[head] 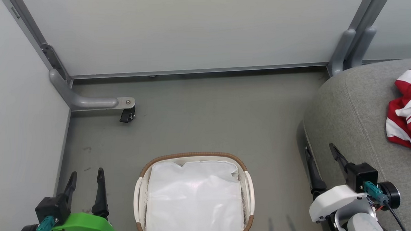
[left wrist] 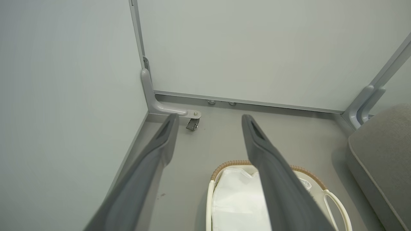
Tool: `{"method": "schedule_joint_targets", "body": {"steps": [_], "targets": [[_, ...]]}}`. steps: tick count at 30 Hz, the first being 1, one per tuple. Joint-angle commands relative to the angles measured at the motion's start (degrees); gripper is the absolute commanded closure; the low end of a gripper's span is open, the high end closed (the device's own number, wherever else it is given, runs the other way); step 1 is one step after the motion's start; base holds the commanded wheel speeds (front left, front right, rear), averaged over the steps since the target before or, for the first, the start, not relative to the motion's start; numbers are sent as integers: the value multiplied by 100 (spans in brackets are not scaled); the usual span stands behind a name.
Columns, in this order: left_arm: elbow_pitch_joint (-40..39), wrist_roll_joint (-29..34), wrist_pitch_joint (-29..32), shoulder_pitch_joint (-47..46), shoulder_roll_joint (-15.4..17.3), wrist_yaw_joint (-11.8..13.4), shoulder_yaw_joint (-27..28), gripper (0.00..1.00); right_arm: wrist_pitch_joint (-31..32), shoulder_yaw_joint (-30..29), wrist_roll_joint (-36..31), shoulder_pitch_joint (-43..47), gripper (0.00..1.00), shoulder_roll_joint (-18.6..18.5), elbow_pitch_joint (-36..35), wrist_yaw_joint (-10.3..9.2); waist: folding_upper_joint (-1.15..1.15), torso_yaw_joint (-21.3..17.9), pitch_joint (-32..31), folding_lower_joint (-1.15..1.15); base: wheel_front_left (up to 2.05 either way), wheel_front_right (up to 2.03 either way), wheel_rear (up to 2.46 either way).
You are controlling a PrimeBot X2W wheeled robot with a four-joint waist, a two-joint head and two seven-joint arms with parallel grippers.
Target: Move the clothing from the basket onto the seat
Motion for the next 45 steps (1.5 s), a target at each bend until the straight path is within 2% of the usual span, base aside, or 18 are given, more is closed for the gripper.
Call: {"method": "schedule_joint_targets", "body": {"steps": [1, 2, 3, 7, 24, 45], "targets": [[9, -43, 2, 82, 4, -3, 23, 0, -2, -1, 41, 87, 0, -27, 19, -8, 0, 20, -56, 0, 0, 0, 0], [16, -78, 2, 102, 5, -7, 37, 0, -2, 8, 68, 106, 0, -25, 27, -8, 0, 20, -67, 0, 0, 0, 0], [21, -75, 0, 42, -2, -5, 33, 100, 0, 8, 56, 47, 100, -3, 30, 0, 0, 15, -60, 0, 0, 0, 0], [170, -166, 46, 16, -24, -6, 56, 100, 49, -29, 159, 54, 100, 29, 173, 0, 0, 18, -71, 0, 0, 0, 0], [-48, -1885, 514, -81, -17, -23, 159, 100, 518, -169, 2092, 174, 100, 17, -93, -1, 0, 16, -126, 0, 0, 0, 0], [-262, -3581, 977, -191, -8, -42, 263, 100, 979, -314, 3990, 283, 100, 5, -345, -2, 0, 15, -194, 0, 0, 0, 0]]}}
